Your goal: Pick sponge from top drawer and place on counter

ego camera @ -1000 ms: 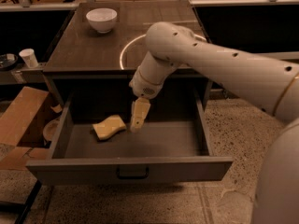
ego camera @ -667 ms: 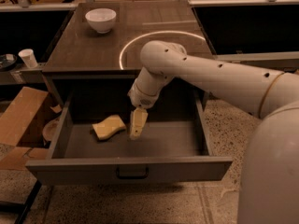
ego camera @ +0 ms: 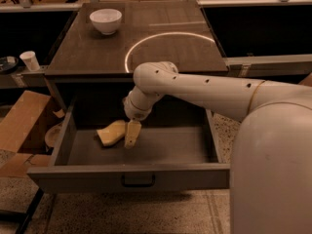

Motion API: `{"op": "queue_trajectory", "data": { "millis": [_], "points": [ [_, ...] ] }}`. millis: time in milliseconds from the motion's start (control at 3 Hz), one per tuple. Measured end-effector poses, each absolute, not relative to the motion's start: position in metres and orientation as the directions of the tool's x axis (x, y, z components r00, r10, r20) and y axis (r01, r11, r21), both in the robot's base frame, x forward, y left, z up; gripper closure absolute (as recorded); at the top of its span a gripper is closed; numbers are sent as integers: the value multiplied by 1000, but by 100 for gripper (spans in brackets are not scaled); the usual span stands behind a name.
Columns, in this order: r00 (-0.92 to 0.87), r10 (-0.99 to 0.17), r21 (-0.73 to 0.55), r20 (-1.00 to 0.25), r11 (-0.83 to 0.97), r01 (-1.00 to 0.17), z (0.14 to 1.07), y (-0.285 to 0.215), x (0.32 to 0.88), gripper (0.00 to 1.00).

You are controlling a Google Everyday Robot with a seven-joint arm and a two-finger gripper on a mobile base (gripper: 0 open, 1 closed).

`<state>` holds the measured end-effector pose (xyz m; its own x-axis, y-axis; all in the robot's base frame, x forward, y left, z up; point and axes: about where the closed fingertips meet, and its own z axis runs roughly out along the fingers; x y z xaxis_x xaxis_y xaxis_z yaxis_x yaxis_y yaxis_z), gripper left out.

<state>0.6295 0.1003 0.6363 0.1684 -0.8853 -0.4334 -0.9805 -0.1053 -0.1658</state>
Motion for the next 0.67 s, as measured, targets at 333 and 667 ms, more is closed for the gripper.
{"op": "queue_trajectory", "data": {
  "millis": [333, 667],
  "points": [
    [185, -880, -196, -438, -107, -975, 630, 111, 637, 0],
    [197, -876, -219, -441, -108, -970, 625, 119, 642, 0]
  ]
}}
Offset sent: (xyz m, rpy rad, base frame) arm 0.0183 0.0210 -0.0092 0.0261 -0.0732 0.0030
